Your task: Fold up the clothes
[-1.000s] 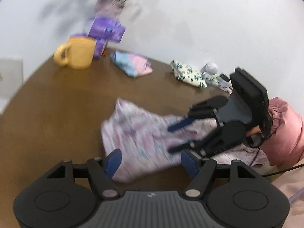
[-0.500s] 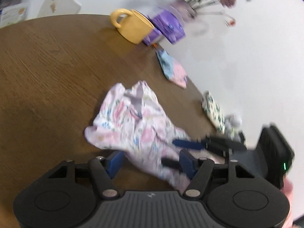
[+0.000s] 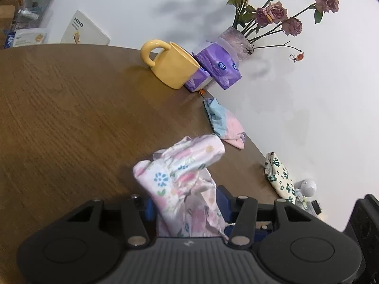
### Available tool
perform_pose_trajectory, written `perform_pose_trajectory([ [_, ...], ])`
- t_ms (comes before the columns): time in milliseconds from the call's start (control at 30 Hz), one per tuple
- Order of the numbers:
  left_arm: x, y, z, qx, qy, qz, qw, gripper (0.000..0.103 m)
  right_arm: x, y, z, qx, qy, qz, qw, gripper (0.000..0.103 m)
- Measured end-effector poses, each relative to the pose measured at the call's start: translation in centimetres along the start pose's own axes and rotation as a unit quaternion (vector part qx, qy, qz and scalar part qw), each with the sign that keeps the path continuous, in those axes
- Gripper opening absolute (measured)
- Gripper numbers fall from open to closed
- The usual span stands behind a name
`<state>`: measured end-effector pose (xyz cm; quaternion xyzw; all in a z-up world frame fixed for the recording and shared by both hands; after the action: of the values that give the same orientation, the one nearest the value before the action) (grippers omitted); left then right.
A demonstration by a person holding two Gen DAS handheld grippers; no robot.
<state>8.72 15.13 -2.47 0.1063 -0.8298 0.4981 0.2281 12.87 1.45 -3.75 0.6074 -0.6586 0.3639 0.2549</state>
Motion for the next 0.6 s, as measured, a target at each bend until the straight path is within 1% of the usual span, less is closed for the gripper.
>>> perform_pose_trajectory([
  [100,-0.4,-0.2,-0.2,-0.001,-0.007,-0.009,0.9999,0.046,0.0,0.0,0.0,-0.001,-0.002,0.001,1.000,0.052],
  [167,-0.6,-0.1,-0.3,-0.001,-0.012,-0.018,0.9998,0.035,0.0,0.0,0.0,-0.001,-0.002,0.001,1.000,0.052],
  [267,-0.9,0.2,-0.4,-0.003,-0.018,-0.027,0.9995,0.023,0.0,0.0,0.0,-0.002,-0.003,0.002,1.000,0.052],
  [367,-1.1,0.2,-0.4,-0.004,-0.017,-0.026,0.9995,0.021,0.0,-0.1,0.0,-0.003,-0.003,0.002,1.000,0.052],
  [400,-1.2,0.2,-0.3,-0.013,-0.012,-0.028,0.9995,0.018,0.0,-0.1,0.0,-0.004,-0.003,0.002,1.000,0.052],
  [433,-1.4,0.1,-0.2,-0.022,-0.006,-0.031,0.9993,0.012,0.0,-0.1,0.0,-0.004,-0.003,0.002,1.000,0.052],
  [500,-1.4,-0.4,0.0,-0.054,-0.005,-0.032,0.9980,0.010,0.0,-0.1,0.0,-0.005,-0.003,0.003,1.000,0.052],
  [533,-1.3,-0.8,0.1,-0.075,-0.008,-0.032,0.9966,0.008,0.0,-0.1,-0.1,-0.004,-0.003,0.004,1.000,0.052],
  [600,-0.8,-1.7,0.3,-0.112,-0.016,-0.027,0.9932,0.008,0.1,0.0,-0.2,0.002,-0.001,0.003,1.000,0.053],
])
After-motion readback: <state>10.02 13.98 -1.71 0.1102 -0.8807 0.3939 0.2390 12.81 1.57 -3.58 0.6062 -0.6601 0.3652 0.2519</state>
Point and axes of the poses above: each gripper's, at about its wrist camera, not at the fingertips, and x roughly against the way its jaws point, y to its left, z to its underside, the point moved 7 cm from there along -x, roughly the way its jaws point, and after that the axes turned 14 degrees about x, right-handed, at the moved point
